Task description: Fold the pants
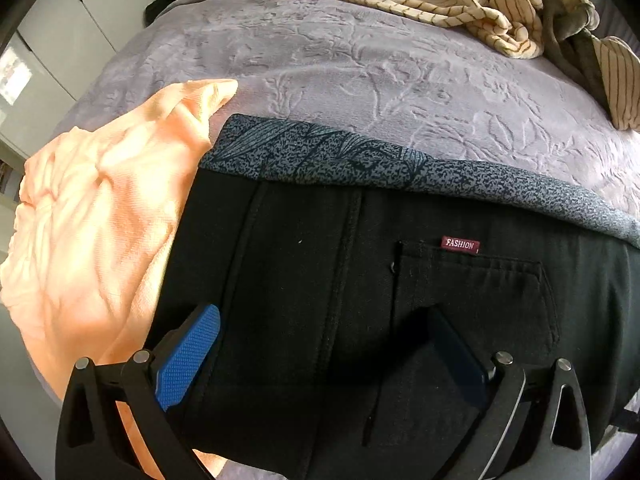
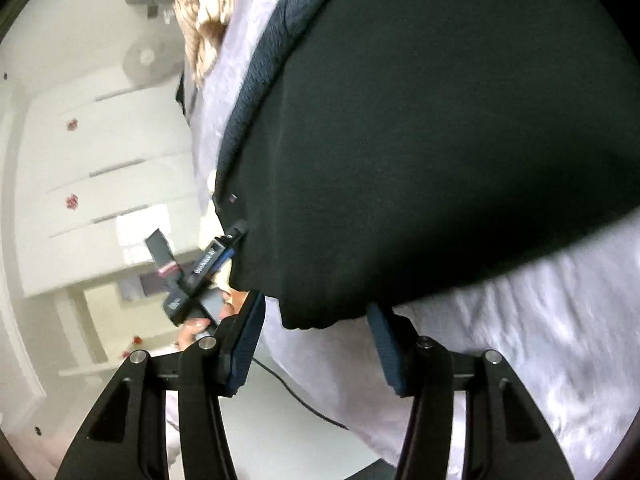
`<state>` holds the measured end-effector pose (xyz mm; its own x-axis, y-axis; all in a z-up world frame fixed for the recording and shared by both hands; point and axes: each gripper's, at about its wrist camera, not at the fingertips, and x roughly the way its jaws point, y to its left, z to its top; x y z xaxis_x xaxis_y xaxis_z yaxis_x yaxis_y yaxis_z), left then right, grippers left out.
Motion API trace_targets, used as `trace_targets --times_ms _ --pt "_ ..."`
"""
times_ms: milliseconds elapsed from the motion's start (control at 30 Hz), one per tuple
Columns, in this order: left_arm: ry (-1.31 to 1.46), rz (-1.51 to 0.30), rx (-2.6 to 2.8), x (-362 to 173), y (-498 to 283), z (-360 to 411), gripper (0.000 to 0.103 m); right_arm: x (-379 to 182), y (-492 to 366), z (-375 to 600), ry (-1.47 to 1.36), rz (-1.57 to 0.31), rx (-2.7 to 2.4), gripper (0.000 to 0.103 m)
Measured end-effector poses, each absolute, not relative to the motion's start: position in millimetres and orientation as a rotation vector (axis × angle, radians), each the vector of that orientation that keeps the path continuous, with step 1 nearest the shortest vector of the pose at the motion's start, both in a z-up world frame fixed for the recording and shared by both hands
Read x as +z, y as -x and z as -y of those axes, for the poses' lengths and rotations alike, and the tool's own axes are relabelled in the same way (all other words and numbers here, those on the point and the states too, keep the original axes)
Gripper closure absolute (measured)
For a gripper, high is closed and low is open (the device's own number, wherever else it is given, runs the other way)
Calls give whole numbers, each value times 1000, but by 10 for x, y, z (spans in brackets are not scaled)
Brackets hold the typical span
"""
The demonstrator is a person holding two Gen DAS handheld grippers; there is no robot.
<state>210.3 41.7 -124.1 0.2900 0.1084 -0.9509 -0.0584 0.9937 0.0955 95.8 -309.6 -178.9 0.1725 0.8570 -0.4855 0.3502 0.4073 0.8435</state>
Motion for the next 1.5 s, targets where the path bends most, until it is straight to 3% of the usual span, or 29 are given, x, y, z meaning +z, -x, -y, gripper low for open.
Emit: trace_targets --times_ms 400,467,500,667,767,867,933,1000,1133,1233,1333,1500 --pt "-59 -1263 124 -1240 -2091 -399 0 -1913 -1039 3005 -1217 -1417 466 48" --pt "-61 -1265 125 -1243 -2093 -395 0 -1932 -1093 2990 -1228 -1416 437 72" --pt "-60 -1269 123 -1239 -2097 -398 0 -1921 -1147 2972 -1194 -1427 418 94" --pt "-65 -1267 104 -1231 -2078 -397 0 -1492 -1198 2940 -996 -1375 458 95" --pt "-80 -1259 101 -1254 -2046 -377 0 -1716 -1048 2899 -893 -1455 402 95" --pt "-88 -1267 109 -1209 -2032 -363 0 -1850 -973 2994 -990 -1472 380 95" --pt "-94 -1288 127 -1141 -2015 -334 0 -1742 -968 3059 -946 -1517 396 88" --pt "-93 -1279 93 -984 -1933 -204 0 -1563 -968 3123 -880 -1525 431 87" --pt "-96 -1230 -80 -792 -1669 363 0 -977 -1147 3287 -586 -1331 424 86" --pt "-105 -1277 -152 -1045 -1568 844 0 -1186 -1296 3406 -474 -1355 306 78" --pt "-166 -1308 -117 -1328 -1514 1011 0 -1521 -1211 3621 -594 -1401 318 83" --pt "-125 -1274 -148 -989 -1671 1050 0 -1197 -1371 3820 -629 -1374 288 77"
